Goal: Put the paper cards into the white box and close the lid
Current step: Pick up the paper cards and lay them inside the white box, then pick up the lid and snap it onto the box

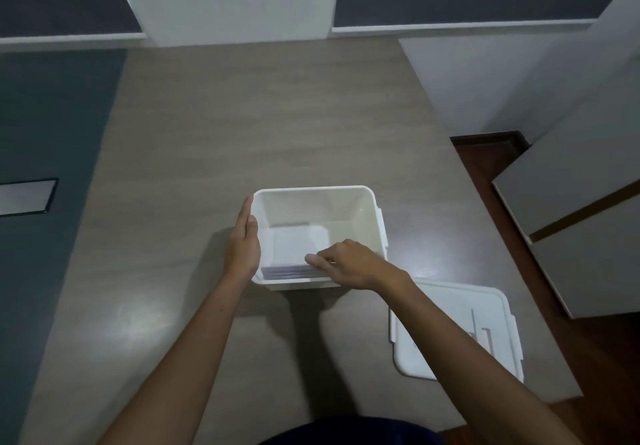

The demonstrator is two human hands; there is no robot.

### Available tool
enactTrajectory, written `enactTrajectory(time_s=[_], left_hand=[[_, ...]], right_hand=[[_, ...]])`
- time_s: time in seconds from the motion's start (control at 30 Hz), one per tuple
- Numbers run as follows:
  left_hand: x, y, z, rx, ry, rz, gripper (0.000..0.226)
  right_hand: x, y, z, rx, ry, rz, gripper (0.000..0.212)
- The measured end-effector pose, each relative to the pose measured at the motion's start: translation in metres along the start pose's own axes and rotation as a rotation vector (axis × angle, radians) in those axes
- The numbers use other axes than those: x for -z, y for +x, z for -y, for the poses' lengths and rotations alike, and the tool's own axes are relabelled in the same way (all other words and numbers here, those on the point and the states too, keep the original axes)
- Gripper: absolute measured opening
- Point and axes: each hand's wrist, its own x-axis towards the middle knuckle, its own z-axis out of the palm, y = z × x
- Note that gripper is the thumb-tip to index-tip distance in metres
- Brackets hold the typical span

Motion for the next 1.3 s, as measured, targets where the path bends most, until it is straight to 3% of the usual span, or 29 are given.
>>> enactTrajectory(time_s=[0.1, 0.23, 0.3, 0.37, 0.5, 0.67, 0.8, 0.93, 1.03, 1.2, 1.3], left_hand=[[0.003, 0.002, 0.003, 0.01, 0.127, 0.003, 0.045], [0.009, 0.002, -0.012, -0.062, 0.428, -0.106, 0.051], [0.003, -0.005, -0.033, -0.188, 0.492, -0.187, 0.052], [-0.02, -0.018, -0.057, -0.302, 0.478, -0.166, 0.052], [-0.096, -0.061, -0.1, -0.476, 0.401, 0.029, 0.052], [-0.195, -0.127, -0.109, -0.453, 0.398, 0.273, 0.061], [-0.234, -0.159, -0.062, -0.205, 0.627, 0.375, 0.07], [-0.245, -0.176, -0.009, 0.103, 0.893, 0.322, 0.094], [-0.249, -0.186, 0.002, 0.122, 0.863, 0.32, 0.093], [-0.257, -0.191, -0.029, 0.121, 0.547, 0.306, 0.085], [-0.246, -0.189, -0.066, 0.014, 0.481, 0.269, 0.079]], right_hand=[[0.007, -0.009, -0.003, 0.018, 0.107, -0.128, 0.04], [0.023, -0.027, -0.033, 0.022, 0.181, -0.551, 0.033], [0.032, -0.043, -0.054, -0.053, 0.194, -0.727, 0.03], [0.031, -0.062, -0.088, -0.216, 0.206, -0.802, 0.032], [0.012, -0.107, -0.153, -0.608, 0.239, -0.71, 0.05], [-0.03, -0.176, -0.218, -0.92, 0.185, -0.568, 0.073], [-0.059, -0.211, -0.246, -0.979, 0.179, -0.538, 0.079], [-0.076, -0.222, -0.26, -0.955, 0.218, -0.541, 0.073], [-0.082, -0.221, -0.259, -0.946, 0.364, -0.608, 0.068], [-0.079, -0.216, -0.257, -1.088, 0.556, -0.758, 0.067], [-0.062, -0.208, -0.249, -1.073, 0.736, -0.906, 0.062]])
